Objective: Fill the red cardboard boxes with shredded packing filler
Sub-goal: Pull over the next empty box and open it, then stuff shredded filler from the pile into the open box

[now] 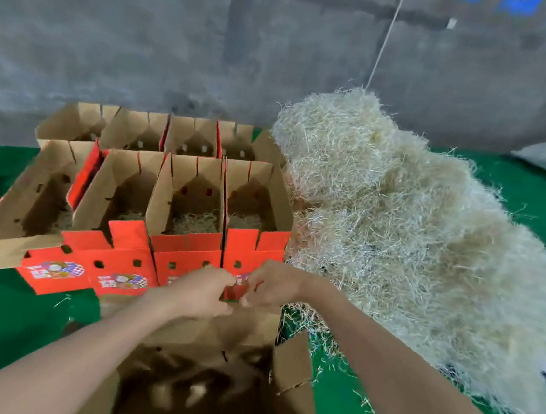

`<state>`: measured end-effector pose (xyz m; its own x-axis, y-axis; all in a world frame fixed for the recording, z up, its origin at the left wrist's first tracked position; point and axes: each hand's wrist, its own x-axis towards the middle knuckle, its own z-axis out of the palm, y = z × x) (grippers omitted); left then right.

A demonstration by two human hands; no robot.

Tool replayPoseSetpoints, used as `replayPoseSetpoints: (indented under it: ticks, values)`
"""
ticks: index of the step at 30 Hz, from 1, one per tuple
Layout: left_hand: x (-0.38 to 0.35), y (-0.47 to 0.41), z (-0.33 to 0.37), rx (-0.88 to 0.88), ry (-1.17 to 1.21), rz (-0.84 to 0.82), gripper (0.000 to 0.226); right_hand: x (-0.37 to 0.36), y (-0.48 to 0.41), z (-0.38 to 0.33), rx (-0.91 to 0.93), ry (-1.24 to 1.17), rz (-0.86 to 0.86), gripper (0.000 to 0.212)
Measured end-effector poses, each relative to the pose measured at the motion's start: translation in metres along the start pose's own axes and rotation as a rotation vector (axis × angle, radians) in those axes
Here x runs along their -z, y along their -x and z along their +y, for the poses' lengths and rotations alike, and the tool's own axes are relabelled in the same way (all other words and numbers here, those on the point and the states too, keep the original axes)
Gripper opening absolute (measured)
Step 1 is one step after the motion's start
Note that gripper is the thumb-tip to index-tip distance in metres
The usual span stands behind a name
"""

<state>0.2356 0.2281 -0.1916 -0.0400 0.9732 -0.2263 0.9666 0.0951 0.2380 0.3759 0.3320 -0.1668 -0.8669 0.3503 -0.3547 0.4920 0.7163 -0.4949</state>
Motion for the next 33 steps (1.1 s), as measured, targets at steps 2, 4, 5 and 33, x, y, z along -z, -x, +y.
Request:
replayPoseSetpoints:
  ticks: [2,4,5,33]
  values:
    - [-0.001,-0.013,0.02,0.002,-0.02,-0.078,0.03,0.011,0.014,0.026,-0.019,-0.117,0.064,0.022]
    - [0.0,-0.023,0.036,0.013,-0.066,-0.174,0.031,0.024,0.026,0.059,-0.074,-0.052,0.253,0.017]
    - [-0.001,-0.028,0.041,0.001,-0.124,-0.213,0.021,0.032,0.03,0.078,-0.141,0.001,0.362,0.019]
    - [0.041,-0.17,0.125,0.146,0.881,0.208,0.115,0.111,0.013,0.202,-0.242,-0.465,0.479,0.058]
